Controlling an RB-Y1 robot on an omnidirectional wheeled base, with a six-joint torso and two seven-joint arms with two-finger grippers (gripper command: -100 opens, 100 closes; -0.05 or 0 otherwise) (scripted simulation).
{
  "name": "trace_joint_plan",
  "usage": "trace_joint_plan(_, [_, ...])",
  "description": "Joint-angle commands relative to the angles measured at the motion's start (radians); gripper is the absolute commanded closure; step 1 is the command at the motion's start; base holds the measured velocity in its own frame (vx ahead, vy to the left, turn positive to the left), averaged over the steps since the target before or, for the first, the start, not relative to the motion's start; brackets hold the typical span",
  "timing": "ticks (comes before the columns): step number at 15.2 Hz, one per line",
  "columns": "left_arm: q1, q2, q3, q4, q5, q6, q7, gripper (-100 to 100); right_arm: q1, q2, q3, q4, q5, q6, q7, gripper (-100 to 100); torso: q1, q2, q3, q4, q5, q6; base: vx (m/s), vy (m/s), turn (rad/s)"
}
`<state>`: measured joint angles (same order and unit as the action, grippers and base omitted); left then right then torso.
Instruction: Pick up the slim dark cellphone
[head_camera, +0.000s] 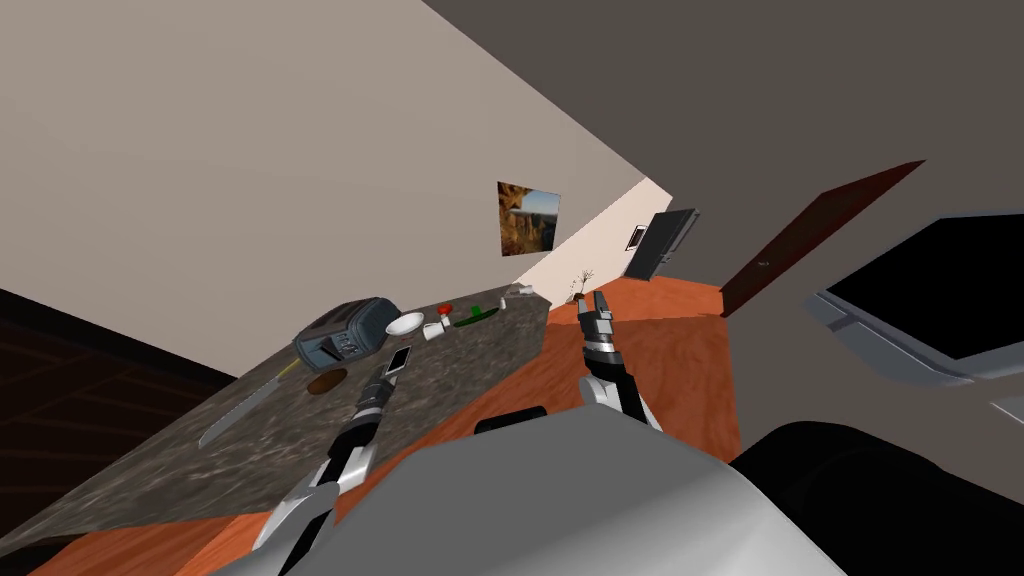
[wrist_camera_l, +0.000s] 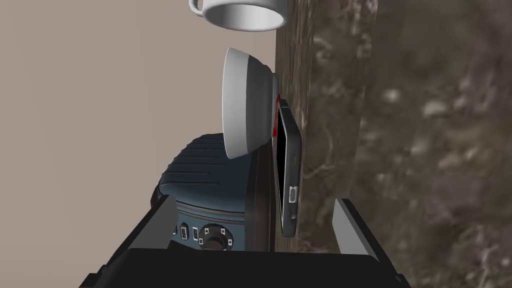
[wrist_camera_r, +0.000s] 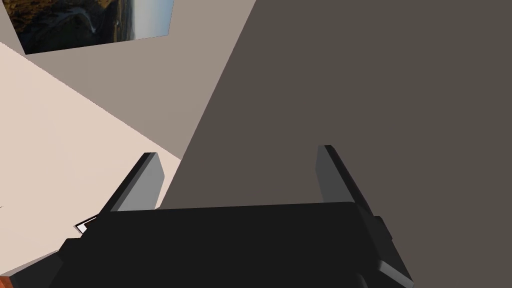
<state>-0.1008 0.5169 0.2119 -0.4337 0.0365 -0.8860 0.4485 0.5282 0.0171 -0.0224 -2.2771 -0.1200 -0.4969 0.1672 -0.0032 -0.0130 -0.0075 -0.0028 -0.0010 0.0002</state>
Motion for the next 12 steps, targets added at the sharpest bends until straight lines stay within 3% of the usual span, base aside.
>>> trace_joint_plan(1, [0.020, 0.034, -0.004, 0.018, -0.023, -0.030, 0.050, -100, 0.000, 0.000, 0.000, 0.000, 0.000, 0.000, 0.000, 0, 0.000, 0.000, 0.000, 0.000, 0.000, 0.000, 0.080, -0.100, 0.027])
trace_joint_plan(2, [0.020, 0.034, -0.004, 0.018, -0.023, -0.030, 0.067, -100, 0.000, 0.000, 0.000, 0.000, 0.000, 0.000, 0.000, 0, -0.001, 0.000, 0.000, 0.000, 0.000, 0.000, 0.094, -0.098, 0.049])
trace_joint_plan(3, [-0.002, 0.028, -0.005, 0.045, -0.018, -0.034, 0.041, -100, 0.000, 0.000, 0.000, 0.000, 0.000, 0.000, 0.000, 0, -0.001, 0.000, 0.000, 0.000, 0.000, 0.000, 0.057, -0.050, 0.026])
trace_joint_plan(4, [-0.003, 0.031, -0.005, 0.052, -0.020, -0.042, 0.049, 100, 0.000, 0.000, 0.000, 0.000, 0.000, 0.000, 0.000, 0, 0.001, 0.001, 0.001, 0.000, 0.000, 0.000, 0.021, -0.020, 0.005])
trace_joint_plan(8, [-0.001, 0.029, -0.006, 0.053, -0.020, -0.042, 0.049, 100, 0.000, 0.000, 0.000, 0.000, 0.000, 0.000, 0.000, 0, 0.005, 0.006, 0.004, 0.003, 0.000, 0.001, 0.003, -0.005, 0.005])
trace_joint_plan(9, [0.020, 0.034, -0.004, 0.018, -0.023, -0.030, 0.067, 100, 0.000, 0.000, 0.000, 0.000, 0.000, 0.000, 0.000, 0, 0.005, 0.006, 0.004, 0.003, 0.000, 0.001, -0.001, 0.005, -0.019])
trace_joint_plan(10, [0.009, 0.003, 0.000, -0.009, -0.003, 0.001, 0.017, 100, 0.000, 0.000, 0.000, 0.000, 0.000, 0.000, 0.000, 0, 0.006, 0.006, 0.004, 0.003, 0.000, 0.001, -0.051, 0.041, -0.062])
trace_joint_plan(11, [0.009, 0.003, 0.000, -0.009, -0.003, 0.001, 0.017, 100, 0.000, 0.000, 0.000, 0.000, 0.000, 0.000, 0.000, 0, 0.007, 0.008, 0.005, 0.003, 0.001, 0.002, -0.088, 0.079, -0.063])
trace_joint_plan(12, [-0.001, -0.028, 0.004, -0.037, 0.018, 0.032, -0.018, 100, 0.000, 0.000, 0.000, 0.000, 0.000, 0.000, 0.000, 0, 0.010, 0.010, 0.006, 0.003, 0.001, 0.001, -0.121, 0.115, -0.066])
